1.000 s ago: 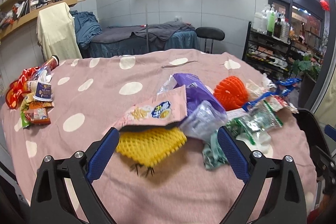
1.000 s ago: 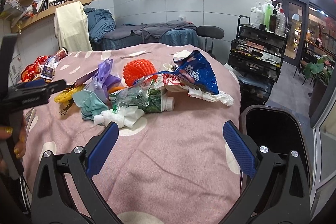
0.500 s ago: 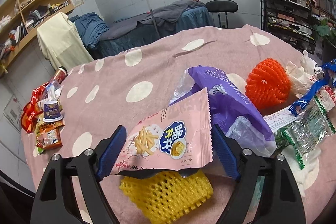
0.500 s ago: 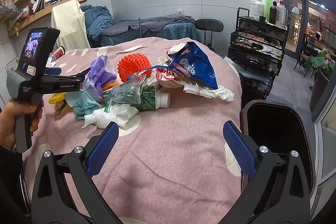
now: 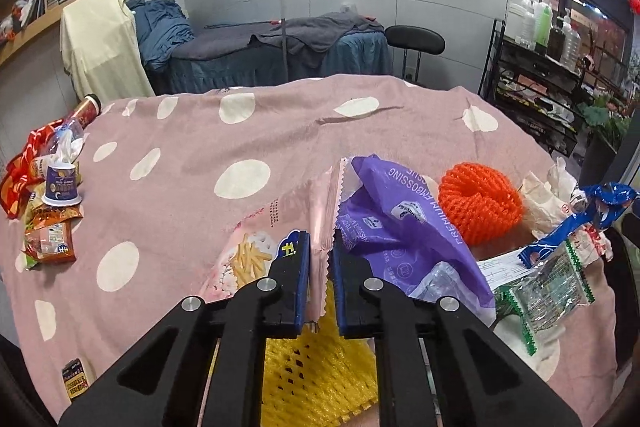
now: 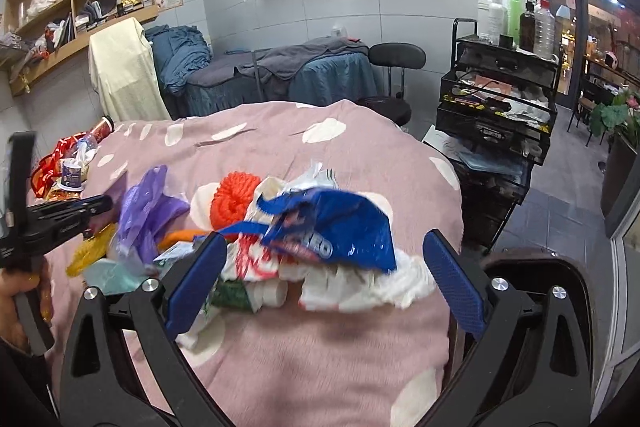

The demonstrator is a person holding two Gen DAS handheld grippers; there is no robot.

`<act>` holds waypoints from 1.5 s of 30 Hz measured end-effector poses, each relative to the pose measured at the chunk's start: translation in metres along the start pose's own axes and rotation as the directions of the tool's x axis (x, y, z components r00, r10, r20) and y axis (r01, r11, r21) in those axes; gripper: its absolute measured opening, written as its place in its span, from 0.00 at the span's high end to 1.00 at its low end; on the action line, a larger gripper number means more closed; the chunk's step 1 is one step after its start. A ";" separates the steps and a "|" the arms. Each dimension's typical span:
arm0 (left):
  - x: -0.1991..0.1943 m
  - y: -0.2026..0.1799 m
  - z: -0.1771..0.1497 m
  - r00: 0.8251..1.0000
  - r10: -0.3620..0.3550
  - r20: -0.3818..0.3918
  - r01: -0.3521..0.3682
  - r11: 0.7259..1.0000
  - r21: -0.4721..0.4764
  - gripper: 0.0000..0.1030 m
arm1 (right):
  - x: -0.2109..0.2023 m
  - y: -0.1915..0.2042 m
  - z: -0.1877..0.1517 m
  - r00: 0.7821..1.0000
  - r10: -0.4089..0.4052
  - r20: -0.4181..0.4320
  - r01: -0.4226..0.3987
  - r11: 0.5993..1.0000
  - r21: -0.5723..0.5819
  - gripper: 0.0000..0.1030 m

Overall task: Collect trash
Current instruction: 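Grasp the pink snack bag with the left tool while the right tool grasps the blue Oreo bag, then carry both bags to the black bin, right tool releasing Oreo bag while left drops pink bag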

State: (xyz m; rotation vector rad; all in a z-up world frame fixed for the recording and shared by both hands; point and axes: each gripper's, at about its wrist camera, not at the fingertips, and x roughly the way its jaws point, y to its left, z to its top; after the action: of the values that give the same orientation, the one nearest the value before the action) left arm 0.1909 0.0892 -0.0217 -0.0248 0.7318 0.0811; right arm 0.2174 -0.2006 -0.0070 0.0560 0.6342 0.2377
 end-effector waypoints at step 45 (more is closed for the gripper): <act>-0.145 -0.107 0.043 0.855 -0.473 0.215 0.448 0.881 0.156 0.94 | -0.149 -0.112 -0.040 0.969 -0.184 0.163 0.140 0.959 0.247 0.94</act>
State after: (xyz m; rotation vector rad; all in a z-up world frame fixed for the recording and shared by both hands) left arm 0.1210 -0.0251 0.1070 -0.0926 0.4621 -0.4096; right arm 0.1002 -0.3453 0.0330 0.2497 0.4760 -0.0040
